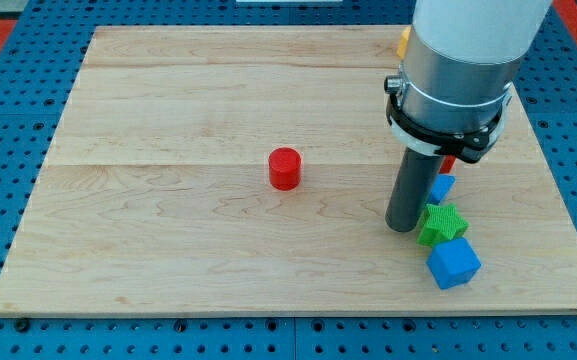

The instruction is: Push the red circle up

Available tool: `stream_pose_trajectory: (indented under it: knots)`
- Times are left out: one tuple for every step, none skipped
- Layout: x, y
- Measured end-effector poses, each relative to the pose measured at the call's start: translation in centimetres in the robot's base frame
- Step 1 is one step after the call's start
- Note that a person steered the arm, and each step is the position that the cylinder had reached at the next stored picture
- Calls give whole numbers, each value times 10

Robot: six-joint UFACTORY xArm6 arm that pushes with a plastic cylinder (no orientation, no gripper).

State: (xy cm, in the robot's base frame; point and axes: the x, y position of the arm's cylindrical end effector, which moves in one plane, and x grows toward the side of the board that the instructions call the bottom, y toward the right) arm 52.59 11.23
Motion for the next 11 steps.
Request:
stream_pose_trajectory:
  knots:
    - [0, 11]
    - [0, 31]
    - [0, 31]
    - [0, -48]
    - [-14, -123]
    - [-50, -127]
    - [-79, -93]
    - [-130, -110]
    - [-155, -131]
    - [-172, -185]
    - [-189, -186]
